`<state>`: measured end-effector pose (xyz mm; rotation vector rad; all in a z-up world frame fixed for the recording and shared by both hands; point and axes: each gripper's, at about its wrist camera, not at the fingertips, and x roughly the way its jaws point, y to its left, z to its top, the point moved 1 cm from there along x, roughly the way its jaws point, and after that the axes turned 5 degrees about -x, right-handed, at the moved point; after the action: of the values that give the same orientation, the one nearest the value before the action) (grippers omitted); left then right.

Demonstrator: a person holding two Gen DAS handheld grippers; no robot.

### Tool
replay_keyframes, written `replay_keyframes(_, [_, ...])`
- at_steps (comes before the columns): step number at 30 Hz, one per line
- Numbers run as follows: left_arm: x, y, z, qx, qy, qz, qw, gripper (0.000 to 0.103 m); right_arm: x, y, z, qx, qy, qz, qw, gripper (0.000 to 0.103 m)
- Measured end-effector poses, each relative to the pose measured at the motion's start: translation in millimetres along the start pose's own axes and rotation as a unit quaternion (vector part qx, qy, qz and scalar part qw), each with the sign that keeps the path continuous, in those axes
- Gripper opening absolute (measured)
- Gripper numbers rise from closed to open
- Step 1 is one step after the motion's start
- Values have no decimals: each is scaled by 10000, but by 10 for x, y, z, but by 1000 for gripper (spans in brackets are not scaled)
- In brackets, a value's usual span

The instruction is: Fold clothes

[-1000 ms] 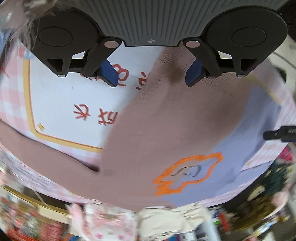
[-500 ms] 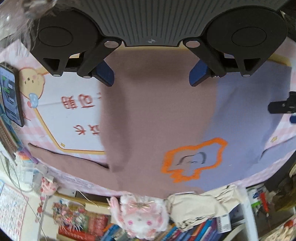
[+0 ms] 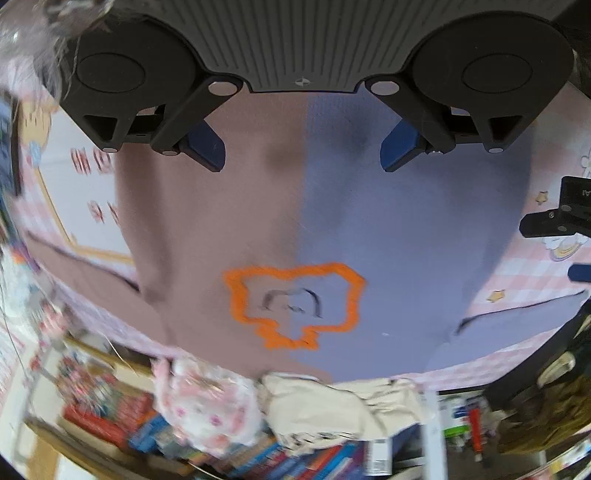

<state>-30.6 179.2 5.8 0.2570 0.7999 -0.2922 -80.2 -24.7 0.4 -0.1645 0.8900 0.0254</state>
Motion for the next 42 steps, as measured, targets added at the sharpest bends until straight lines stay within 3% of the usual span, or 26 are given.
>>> replay_keyframes(6, [5, 137, 37, 86, -176, 266, 9995, 98, -51, 141, 158, -359, -269, -63, 9990, 91])
replay_keyframes(16, [179, 547, 91, -239, -194, 763, 9966, 98, -35, 112, 165, -356, -162, -197, 9990, 92])
replay_keyframes(26, [414, 1184, 131, -1429, -83, 1015, 9845, 98, -19, 44, 160, -282, -61, -391, 9988, 92])
replay_keyframes(29, [492, 1428, 124, -2093, -104, 1024, 9724, 98, -20, 18, 171, -269, -52, -449, 9986, 92])
replay_keyframes(33, [581, 1767, 72, -2969, -260, 982, 9495, 98, -43, -44, 197, -142, -117, -574, 9982, 92])
replay_keyframes(42, [649, 2316, -142, -4468, -549, 709, 8901, 96, 2, -85, 229, 17, -95, -491, 9987, 91])
